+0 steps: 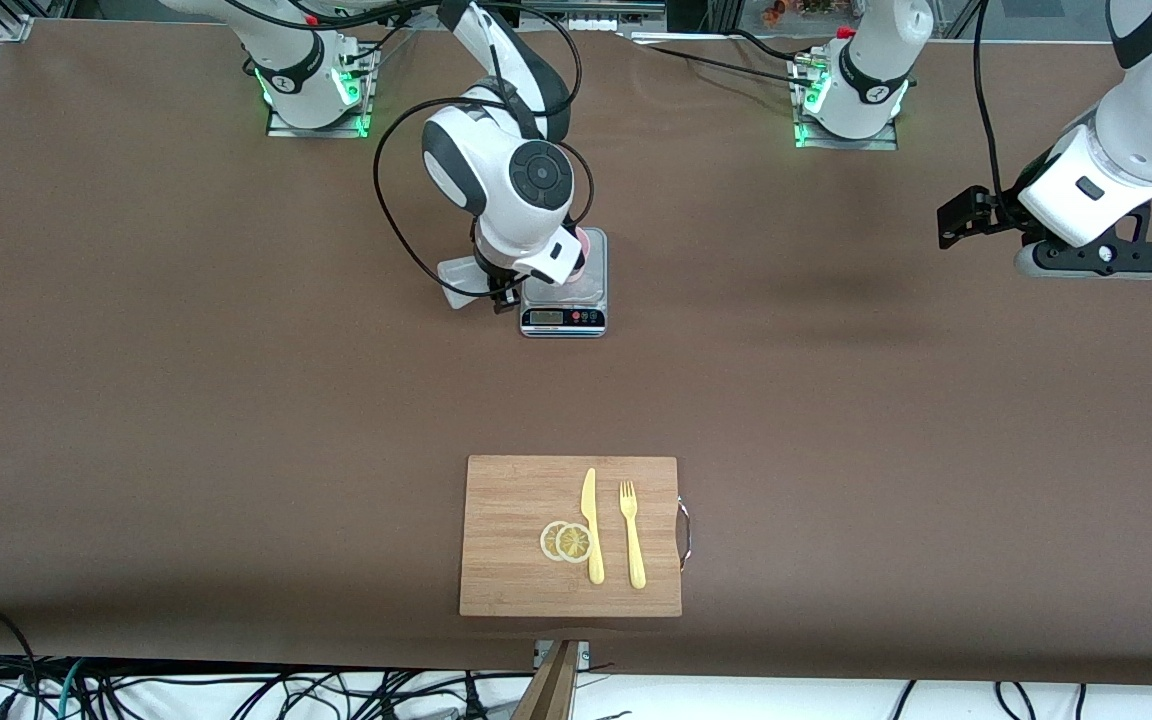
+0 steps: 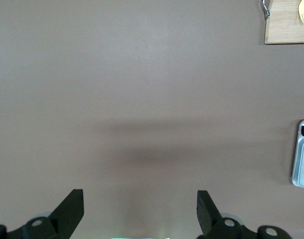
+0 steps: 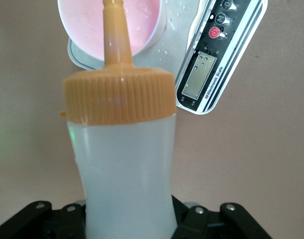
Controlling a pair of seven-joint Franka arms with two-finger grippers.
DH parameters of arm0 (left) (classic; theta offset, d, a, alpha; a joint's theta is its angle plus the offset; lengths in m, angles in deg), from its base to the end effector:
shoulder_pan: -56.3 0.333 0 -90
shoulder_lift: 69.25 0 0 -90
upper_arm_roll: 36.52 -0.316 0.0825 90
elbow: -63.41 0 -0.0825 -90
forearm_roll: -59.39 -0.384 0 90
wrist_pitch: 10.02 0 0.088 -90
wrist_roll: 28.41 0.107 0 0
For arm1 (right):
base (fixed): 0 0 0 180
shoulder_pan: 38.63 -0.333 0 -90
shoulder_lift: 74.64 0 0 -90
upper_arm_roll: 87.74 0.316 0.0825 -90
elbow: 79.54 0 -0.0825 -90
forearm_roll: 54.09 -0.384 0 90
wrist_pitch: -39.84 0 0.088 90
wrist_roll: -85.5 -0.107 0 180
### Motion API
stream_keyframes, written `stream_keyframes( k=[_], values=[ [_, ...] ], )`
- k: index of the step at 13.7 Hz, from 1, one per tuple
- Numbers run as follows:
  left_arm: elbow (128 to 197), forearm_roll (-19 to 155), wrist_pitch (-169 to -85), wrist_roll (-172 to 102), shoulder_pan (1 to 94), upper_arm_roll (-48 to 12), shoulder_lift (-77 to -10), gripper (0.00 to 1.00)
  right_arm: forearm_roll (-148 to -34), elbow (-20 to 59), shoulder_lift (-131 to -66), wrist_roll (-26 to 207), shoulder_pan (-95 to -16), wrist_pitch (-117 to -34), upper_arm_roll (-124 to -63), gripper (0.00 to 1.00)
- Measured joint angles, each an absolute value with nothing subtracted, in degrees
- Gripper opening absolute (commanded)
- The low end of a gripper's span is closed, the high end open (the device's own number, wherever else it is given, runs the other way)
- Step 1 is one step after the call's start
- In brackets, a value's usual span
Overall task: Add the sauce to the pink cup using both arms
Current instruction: 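Tilt the bottle nozzle into the cup and squeeze sauce in, then move the sauce bottle with the right gripper back beside the scale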
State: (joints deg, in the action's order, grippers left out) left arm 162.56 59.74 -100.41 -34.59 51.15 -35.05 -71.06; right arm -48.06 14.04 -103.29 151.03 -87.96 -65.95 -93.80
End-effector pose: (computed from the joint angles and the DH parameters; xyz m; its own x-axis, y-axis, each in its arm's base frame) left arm 0.5346 -0.0629 0.5673 0.9926 -0.0067 -0.1209 -0.0077 -0.9999 -0.0078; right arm 0.4720 0.4428 0.3106 -0.3801 0.8922 -0.2440 0.9199 0.3373 -0.2000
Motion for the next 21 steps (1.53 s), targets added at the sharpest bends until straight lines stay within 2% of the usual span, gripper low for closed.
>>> stream_keyframes(
  k=[13,17,21],
  values=[
    [162.56,59.74,-100.24,-34.59,51.15,-35.05,-71.06,1.00,-54.16,14.46,-103.30,158.19,-83.54,-71.27,-94.05,0.00],
    [162.56,59.74,-100.19,-34.59,51.15,-35.05,-71.06,1.00,-59.77,14.64,-103.30,163.60,-80.77,-73.03,-94.14,0.00],
    [162.56,59.74,-100.18,-34.59,51.16,-35.05,-71.06,1.00,-68.03,14.64,-103.30,174.17,-74.81,-74.01,-94.43,0.00]
  ],
)
